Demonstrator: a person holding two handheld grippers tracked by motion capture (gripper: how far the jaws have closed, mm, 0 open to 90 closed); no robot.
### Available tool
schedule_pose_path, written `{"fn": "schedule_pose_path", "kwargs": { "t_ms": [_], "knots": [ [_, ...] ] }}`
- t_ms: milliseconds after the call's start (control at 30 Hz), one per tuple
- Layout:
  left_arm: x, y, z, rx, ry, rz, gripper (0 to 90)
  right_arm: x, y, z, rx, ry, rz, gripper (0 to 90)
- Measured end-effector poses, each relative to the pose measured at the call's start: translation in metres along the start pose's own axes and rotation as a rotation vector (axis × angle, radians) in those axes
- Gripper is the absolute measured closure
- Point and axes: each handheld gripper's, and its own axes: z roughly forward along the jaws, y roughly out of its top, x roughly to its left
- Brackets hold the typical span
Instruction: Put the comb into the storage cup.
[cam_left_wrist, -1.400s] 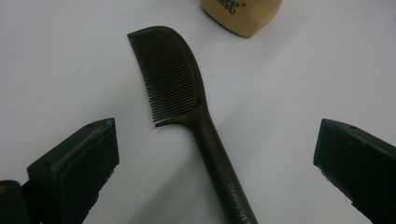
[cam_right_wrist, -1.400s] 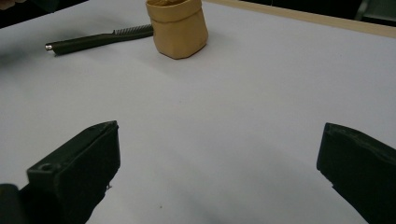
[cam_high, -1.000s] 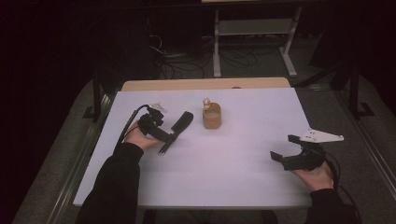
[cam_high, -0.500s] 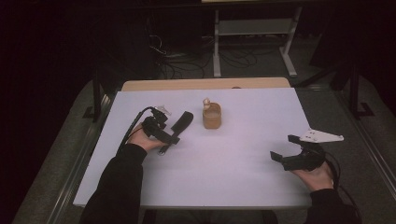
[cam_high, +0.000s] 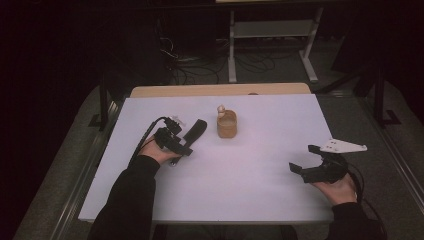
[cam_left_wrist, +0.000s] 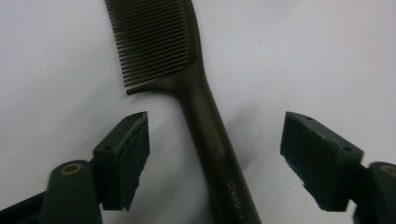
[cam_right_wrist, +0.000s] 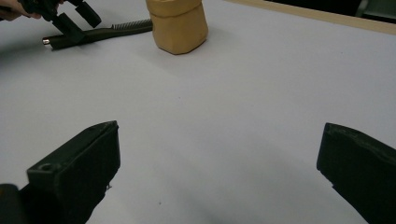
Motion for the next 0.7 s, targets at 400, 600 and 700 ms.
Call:
{"fn": "schedule_pose_path", "kwargs": {
  "t_ms": [400, 600, 700],
  "knots": [
    [-0.0032, 0.0021, 0.0036, 0.016, 0.001, -0.018, 48.4, -0.0002, -0.0002, 0.0000, 0.001, -0.001, 0.001, 0.0],
    [-0.0048, 0.0028, 0.0059, 0.027, 0.029, -0.020, 57.1, -0.0002, -0.0003, -0.0003, 0.000, -0.001, 0.002, 0.0],
    [-0.0037, 0.0029, 0.0055, 0.030, 0.030, -0.026, 59.6, -0.0001, -0.0003, 0.0000, 0.003, -0.001, 0.000, 0.0]
  ]
}}
